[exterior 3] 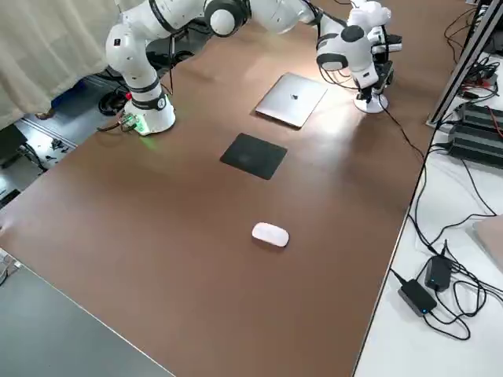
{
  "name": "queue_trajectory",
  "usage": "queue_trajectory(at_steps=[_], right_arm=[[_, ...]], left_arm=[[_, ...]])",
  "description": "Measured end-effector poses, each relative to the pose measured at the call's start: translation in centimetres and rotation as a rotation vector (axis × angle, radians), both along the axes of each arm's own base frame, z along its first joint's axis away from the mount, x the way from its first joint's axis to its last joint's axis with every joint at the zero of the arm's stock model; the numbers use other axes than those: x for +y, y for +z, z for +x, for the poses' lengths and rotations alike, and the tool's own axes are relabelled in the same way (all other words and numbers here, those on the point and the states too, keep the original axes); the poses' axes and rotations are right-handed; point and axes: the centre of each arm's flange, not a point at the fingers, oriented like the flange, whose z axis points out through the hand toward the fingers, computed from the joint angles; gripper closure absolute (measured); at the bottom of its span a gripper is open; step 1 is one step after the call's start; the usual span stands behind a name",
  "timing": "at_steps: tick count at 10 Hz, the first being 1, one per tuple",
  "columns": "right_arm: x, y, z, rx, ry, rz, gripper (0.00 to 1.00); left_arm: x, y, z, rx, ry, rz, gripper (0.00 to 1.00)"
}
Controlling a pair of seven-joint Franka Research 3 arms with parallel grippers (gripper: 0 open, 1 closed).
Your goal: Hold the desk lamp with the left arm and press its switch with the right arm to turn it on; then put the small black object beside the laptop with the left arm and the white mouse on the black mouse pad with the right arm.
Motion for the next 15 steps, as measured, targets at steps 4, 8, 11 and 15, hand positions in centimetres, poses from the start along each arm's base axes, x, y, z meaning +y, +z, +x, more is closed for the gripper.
queue_trajectory(at_steps=[4, 8, 11, 15], right_arm=[[-2.8, 1.7, 1.4, 0.151, 0.023, -0.006, 0.99], [-9.6, 11.4, 3.8, 0.236, 0.095, -0.037, 0.82], [-19.7, 13.2, 5.5, 0.336, 0.082, -0.180, 0.36], [-39.6, 19.0, 6.2, 0.317, 0.065, -0.409, 0.00]], left_arm=[[-0.7, 0.2, -0.4, 0.000, -0.009, -0.005, 0.83], [-0.9, 0.4, -0.5, 0.024, 0.024, -0.036, 0.38], [-0.1, 1.1, 0.0, 0.016, 0.034, -0.036, 0.00], [5.4, 1.5, -0.9, 0.082, 0.046, 0.030, 0.00]])
